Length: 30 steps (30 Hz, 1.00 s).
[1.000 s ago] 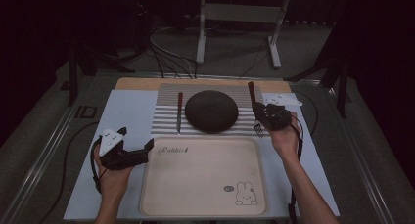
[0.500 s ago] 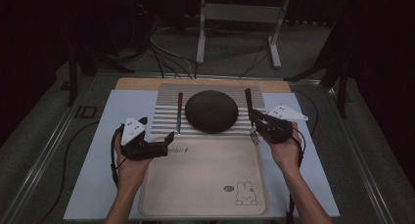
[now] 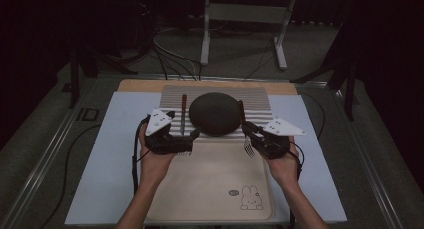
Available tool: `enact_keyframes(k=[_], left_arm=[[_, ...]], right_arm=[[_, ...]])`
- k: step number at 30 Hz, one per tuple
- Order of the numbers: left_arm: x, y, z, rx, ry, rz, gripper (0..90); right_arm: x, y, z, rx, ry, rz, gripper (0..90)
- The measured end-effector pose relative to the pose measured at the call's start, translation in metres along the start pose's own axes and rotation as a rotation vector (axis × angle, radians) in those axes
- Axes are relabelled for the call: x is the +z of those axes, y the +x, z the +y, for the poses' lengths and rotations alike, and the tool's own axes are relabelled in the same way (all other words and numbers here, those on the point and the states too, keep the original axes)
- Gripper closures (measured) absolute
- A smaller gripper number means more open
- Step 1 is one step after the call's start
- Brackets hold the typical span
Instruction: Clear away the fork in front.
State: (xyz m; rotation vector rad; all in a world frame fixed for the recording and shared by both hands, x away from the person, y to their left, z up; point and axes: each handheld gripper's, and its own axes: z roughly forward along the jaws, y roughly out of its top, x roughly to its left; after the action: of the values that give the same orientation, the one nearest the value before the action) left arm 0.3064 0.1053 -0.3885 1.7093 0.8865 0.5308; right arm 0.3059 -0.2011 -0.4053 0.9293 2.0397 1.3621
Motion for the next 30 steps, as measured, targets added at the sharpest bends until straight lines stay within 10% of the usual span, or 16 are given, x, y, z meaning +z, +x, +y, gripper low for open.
enact_keyframes(k=[19,30], left_arm=[[0.039,-0.033,0.016,-0.021,-0.03,-0.121,10.4],[0.046,-0.041,0.015,-0.056,-0.056,-0.237,47.9]], right_arm=[[0.006,0.034,0.003,-0.047,-0.027,0.072,77.7],[0.011,0.046,0.003,-0.061,-0.045,0.083,77.7]])
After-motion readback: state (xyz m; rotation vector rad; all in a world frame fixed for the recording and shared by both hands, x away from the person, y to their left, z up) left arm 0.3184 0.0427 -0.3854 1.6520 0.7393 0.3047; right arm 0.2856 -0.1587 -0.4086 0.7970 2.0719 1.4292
